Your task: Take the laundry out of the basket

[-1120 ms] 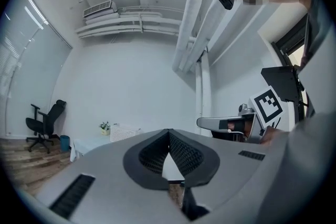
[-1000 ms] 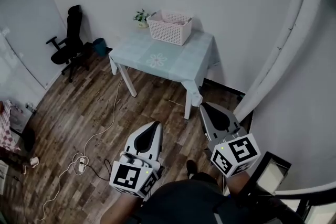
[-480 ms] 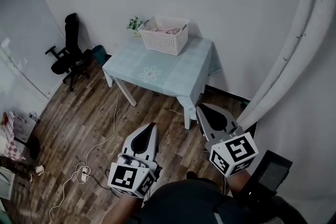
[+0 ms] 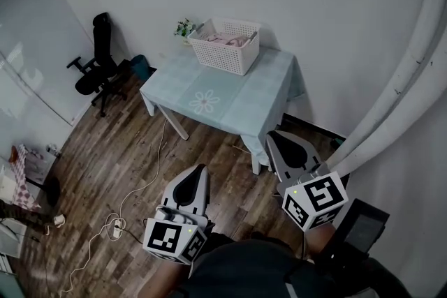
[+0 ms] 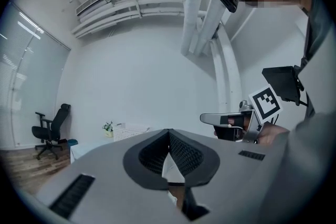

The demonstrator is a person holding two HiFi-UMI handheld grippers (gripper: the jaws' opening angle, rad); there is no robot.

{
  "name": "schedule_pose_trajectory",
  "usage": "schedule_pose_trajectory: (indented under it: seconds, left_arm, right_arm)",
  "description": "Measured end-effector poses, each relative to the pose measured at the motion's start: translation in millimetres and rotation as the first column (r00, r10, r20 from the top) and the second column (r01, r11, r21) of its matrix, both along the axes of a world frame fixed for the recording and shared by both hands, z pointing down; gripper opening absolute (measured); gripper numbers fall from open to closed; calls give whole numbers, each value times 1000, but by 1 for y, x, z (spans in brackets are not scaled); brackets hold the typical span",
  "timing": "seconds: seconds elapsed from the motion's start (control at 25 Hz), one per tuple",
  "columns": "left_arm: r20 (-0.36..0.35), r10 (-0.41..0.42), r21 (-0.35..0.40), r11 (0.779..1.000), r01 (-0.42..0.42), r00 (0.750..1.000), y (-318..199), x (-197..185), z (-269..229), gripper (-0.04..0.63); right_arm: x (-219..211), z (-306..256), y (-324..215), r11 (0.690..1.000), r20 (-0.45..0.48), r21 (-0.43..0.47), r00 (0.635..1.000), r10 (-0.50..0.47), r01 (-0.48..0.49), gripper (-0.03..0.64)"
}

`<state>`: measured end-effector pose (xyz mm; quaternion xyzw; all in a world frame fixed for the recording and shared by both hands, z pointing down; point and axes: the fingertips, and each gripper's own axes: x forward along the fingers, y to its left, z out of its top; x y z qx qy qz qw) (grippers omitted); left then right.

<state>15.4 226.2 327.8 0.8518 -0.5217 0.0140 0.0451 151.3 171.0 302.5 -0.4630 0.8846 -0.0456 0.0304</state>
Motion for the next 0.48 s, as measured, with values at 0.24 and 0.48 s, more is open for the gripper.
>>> schedule_pose_trajectory:
  seconds: [0.24,0.48]
  left_arm:
    - [-23,0,10,1000,0,1000,-34,-25,4,8]
    - [-38,9,19,1000,-8,999,-77,-67,1,8]
  right_arm:
    - [-22,7,-33,1000,-39,11,999,21,-20,18]
    - [-66,4,-66,999,-56,18,998,28,-27,18]
